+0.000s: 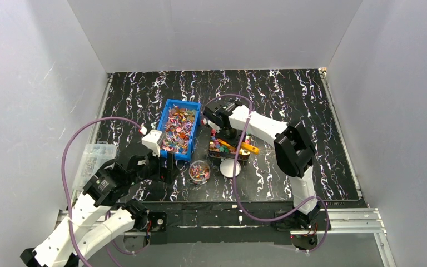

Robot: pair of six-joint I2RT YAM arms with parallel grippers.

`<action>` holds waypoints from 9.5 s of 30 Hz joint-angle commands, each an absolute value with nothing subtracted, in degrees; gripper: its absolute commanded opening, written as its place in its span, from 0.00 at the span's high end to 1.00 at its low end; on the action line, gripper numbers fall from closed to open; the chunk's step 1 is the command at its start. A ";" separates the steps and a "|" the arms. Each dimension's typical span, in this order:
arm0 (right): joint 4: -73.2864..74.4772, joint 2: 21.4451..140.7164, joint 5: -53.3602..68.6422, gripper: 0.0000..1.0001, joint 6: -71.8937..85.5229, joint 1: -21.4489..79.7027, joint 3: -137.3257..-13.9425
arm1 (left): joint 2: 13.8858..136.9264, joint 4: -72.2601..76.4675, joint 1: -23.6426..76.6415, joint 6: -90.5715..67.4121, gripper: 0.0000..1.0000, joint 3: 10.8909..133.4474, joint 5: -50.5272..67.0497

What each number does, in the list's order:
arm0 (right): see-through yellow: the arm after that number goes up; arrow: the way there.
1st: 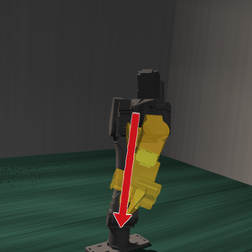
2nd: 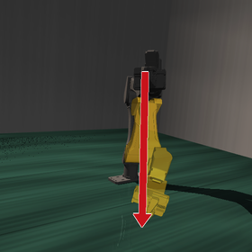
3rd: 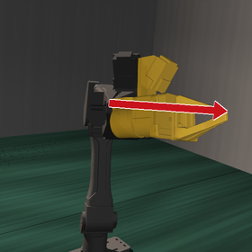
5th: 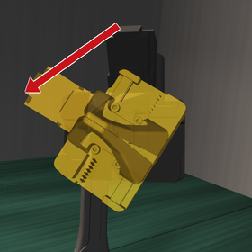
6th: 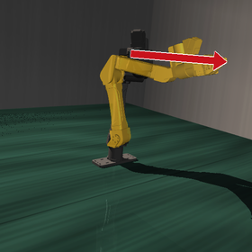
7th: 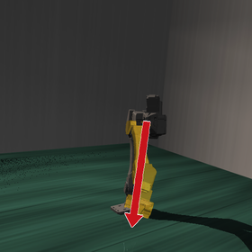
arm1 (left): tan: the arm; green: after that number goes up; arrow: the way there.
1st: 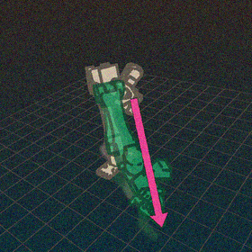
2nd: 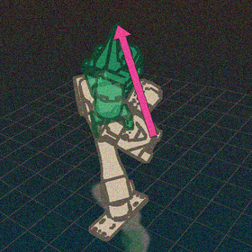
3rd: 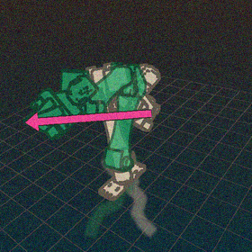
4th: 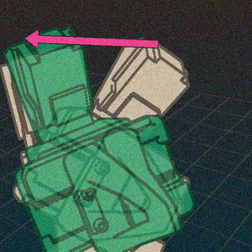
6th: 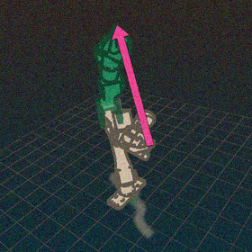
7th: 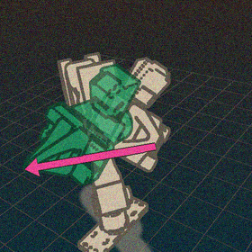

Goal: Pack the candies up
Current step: Scoop the fake candies from the storage box, then place the fake candies in the packing bottle, then scoop the fake candies from the storage box.

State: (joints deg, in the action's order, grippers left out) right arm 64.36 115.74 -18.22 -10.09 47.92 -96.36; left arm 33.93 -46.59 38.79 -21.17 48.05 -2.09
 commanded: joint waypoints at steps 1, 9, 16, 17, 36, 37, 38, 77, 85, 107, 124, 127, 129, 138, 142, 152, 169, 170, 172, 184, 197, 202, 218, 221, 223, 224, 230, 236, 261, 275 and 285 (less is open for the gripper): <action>59.09 118.20 -17.04 0.99 -6.48 48.25 -99.92 | 32.70 -45.48 38.60 -20.91 0.15 47.29 -4.11; 50.02 118.72 -18.66 0.99 -2.91 48.25 -97.63 | 32.61 -45.19 38.62 -21.36 0.15 46.76 -3.84; 38.87 113.99 -19.01 0.99 -3.44 48.17 -90.38 | 32.77 -45.20 38.59 -21.45 0.15 46.58 -3.96; 36.88 112.95 -18.95 0.99 -3.72 48.16 -88.85 | 32.68 -45.19 38.61 -21.45 0.15 46.58 -4.08; 13.36 95.12 -16.44 0.99 -10.42 47.51 -65.81 | 33.02 -45.18 38.62 -21.71 0.14 46.40 -5.81; 12.65 94.39 -16.25 0.99 -10.81 47.51 -65.07 | 33.12 -45.14 38.62 -21.77 0.14 46.34 -5.85; 11.95 93.67 -16.07 0.99 -11.14 47.39 -64.30 | 33.13 -45.12 38.64 -21.79 0.14 46.33 -5.81; 28.47 69.20 -6.13 0.99 -10.34 48.87 -57.42 | 31.85 -45.26 38.61 -22.24 0.13 46.41 -8.07; 36.65 67.88 -6.97 0.99 -8.03 55.89 -61.35 | 30.33 -45.26 38.60 -22.45 0.13 46.41 -8.26; 55.64 81.27 -13.49 0.99 2.79 71.26 -75.15 | 28.11 -45.43 38.61 -22.51 0.03 46.32 -8.96; 61.78 89.86 -13.14 0.99 5.59 72.94 -82.08 | 26.87 -45.62 38.62 -22.68 0.02 46.32 -9.83; 63.46 92.15 -13.06 0.99 6.24 73.03 -84.04 | 26.72 -45.63 38.62 -22.68 0.02 46.30 -9.85; 64.72 93.58 -13.14 0.99 6.77 73.11 -85.38 | 26.63 -45.70 38.61 -22.81 0.02 46.24 -10.12; 69.47 98.79 -13.41 0.99 8.78 73.21 -90.52 | 26.30 -46.15 38.62 -23.02 0.02 46.32 -11.15; 72.51 101.25 -13.06 0.99 9.67 73.38 -92.52 | 26.10 -46.25 38.64 -23.09 0.02 46.32 -11.49; 77.76 103.62 -12.97 0.99 11.80 74.00 -98.42 | 25.27 -46.42 38.66 -23.24 0.02 46.32 -11.70; 81.39 104.76 -11.62 0.99 14.84 74.28 -102.59 | 23.39 -46.50 38.61 -23.31 0.02 46.23 -11.87; 81.39 104.30 -11.94 0.99 15.04 74.27 -102.46 | 23.38 -46.50 38.61 -23.32 0.02 46.23 -11.79; 81.39 103.50 -12.64 0.99 15.34 74.27 -102.27 | 23.25 -46.45 38.62 -23.29 0.02 46.23 -11.78; 81.21 100.35 -18.10 0.99 17.33 74.18 -100.91 | 23.96 -46.47 38.64 -23.12 0.02 46.23 -11.25; 78.93 97.23 -26.97 0.99 15.81 67.97 -97.85 | 24.96 -46.27 38.64 -23.04 0.02 46.23 -10.81; 77.49 98.54 -27.62 0.99 13.07 62.68 -95.63 | 25.31 -46.25 38.65 -22.94 0.02 46.24 -10.72; 74.98 109.99 -25.71 0.99 6.45 50.93 -97.60 | 25.01 -46.23 38.67 -22.95 0.02 46.23 -10.72; 75.71 112.36 -25.43 0.99 6.42 49.91 -98.61 | 24.61 -46.15 38.66 -22.94 0.02 46.23 -10.55; 75.74 113.56 -25.05 0.99 6.50 49.56 -99.30 | 24.40 -46.15 38.60 -22.95 0.02 46.23 -10.50; 75.61 114.26 -24.91 0.99 6.50 49.38 -99.84 | 24.17 -46.17 38.66 -22.98 0.02 46.23 -10.40; 75.41 118.44 -24.06 0.99 6.61 48.39 -103.26 | 23.82 -46.01 38.62 -22.88 0.02 46.12 -10.02; 74.99 122.83 -23.56 0.99 6.46 47.91 -107.40 | 23.40 -45.92 38.61 -22.81 0.02 46.14 -9.93; 53.94 119.35 -18.90 0.99 3.92 46.41 -99.04 | 25.37 -45.93 38.63 -22.81 0.02 46.03 -9.84; 51.37 109.31 -18.51 0.99 3.43 46.43 -89.96 | 26.37 -45.88 38.66 -22.90 0.02 46.05 -10.33; 53.78 101.67 -17.88 0.99 3.60 46.56 -85.26 | 26.84 -45.97 38.60 -22.90 0.02 46.05 -10.55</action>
State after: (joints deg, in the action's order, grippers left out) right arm 52.56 106.15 -18.59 4.05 46.57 -86.06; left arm 26.17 -45.47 38.79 -23.09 46.44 -9.69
